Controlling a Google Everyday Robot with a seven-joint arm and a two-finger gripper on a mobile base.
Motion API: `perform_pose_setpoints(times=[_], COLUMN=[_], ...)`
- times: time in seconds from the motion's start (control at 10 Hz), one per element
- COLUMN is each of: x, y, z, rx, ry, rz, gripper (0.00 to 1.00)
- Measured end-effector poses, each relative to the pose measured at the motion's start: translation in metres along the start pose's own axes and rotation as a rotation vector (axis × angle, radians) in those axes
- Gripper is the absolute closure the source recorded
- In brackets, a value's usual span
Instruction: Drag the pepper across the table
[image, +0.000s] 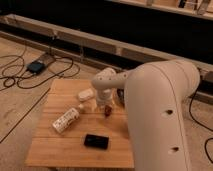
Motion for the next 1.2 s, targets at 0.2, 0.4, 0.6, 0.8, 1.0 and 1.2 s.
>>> perform_pose_setpoints(times=[0.2, 0.4, 0.6, 0.8, 1.0, 1.2], x=[-0.003, -0.005, -0.005, -0.004, -0.003, -0.001], y=[-0.005, -0.01, -0.011, -0.014, -0.017, -0.012], z=[0.009, 0.016, 0.022, 0.026, 0.026, 0.023], rx=[0.0, -0.002, -0.004, -0.01, -0.014, -0.026], ry=[-0.004, -0.004, 0.0, 0.004, 0.004, 0.002], rz=[0.033, 0.061, 0.079, 0.098, 0.11, 0.109], gripper=[0.2, 0.2, 0.26, 0.48, 0.66, 0.88])
